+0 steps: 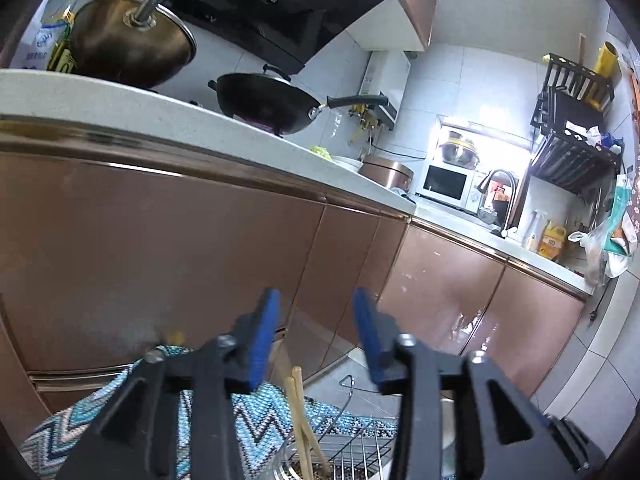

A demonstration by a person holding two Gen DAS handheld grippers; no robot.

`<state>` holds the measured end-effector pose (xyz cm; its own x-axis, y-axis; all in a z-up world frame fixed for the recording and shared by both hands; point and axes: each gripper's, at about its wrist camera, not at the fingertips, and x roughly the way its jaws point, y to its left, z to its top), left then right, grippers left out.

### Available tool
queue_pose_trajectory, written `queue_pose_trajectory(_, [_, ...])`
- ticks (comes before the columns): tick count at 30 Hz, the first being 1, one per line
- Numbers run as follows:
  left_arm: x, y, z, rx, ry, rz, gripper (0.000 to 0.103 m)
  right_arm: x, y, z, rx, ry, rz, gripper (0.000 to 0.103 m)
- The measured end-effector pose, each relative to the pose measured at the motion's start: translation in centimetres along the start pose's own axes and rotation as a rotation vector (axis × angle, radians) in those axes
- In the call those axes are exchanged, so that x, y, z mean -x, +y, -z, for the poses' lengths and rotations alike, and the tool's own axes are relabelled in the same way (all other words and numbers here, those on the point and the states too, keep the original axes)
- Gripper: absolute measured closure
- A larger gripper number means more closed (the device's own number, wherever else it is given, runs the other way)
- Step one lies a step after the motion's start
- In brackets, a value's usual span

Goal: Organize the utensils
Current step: 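Open both tools and pull them back from the holder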

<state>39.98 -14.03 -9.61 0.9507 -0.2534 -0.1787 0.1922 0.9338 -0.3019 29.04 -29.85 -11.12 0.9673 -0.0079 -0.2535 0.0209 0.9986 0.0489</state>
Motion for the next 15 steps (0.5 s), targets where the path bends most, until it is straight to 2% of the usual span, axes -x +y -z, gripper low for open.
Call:
queue_pose_trajectory(4, [2.4,0.4,-0.5,-0.026,0.021,-0.04,0.053,1.8,-0.5,-0.7,-0.019,-0.003,0.02,0.068])
queue_pose_trajectory(9, [5.6,0.6,-0.6,-0.067,0.068,-0.066,0.048,4.6,-1.2,-0.9,-0.077,0.028,0.055,0.057])
queue_pose_trajectory(15, [11.0,1.2,-0.4,-0.085,0.103,-0.098,0.042,8.7,-0.4,-0.3,-0.085,0.076,0.111,0.033])
